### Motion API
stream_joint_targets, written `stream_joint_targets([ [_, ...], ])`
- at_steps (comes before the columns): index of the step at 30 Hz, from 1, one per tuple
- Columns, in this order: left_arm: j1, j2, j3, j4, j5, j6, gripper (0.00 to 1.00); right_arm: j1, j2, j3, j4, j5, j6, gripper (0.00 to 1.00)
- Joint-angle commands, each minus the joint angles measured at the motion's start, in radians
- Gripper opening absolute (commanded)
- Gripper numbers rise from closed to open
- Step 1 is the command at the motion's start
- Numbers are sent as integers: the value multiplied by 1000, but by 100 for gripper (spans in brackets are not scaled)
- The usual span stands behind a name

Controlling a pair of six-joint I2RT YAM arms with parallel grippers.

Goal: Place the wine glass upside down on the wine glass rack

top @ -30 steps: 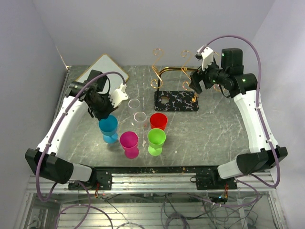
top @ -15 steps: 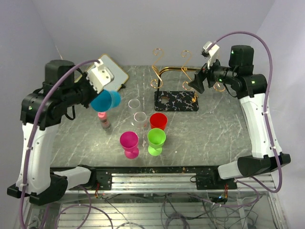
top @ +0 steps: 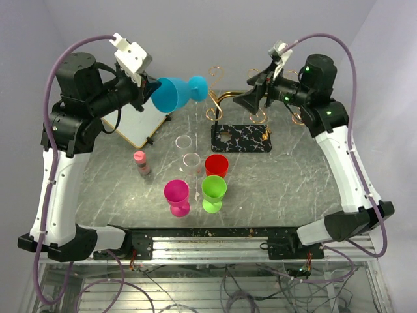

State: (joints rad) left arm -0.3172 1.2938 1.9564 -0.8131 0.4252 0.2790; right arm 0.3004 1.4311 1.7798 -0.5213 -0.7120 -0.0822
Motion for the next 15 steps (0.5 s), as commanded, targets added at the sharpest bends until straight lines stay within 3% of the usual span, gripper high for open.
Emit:
stream_joint_targets([
  [1, -8, -16, -13, 209, 109, -112, 7, 36, 34, -60, 233, -34, 250, 85],
  [11, -8, -22, -54, 262, 153, -149, 7, 118, 123, -40, 328, -20, 356, 71],
  [15, -8, -24, -64, 265, 155, -152, 7, 138, 146, -27, 341, -24, 372, 61],
])
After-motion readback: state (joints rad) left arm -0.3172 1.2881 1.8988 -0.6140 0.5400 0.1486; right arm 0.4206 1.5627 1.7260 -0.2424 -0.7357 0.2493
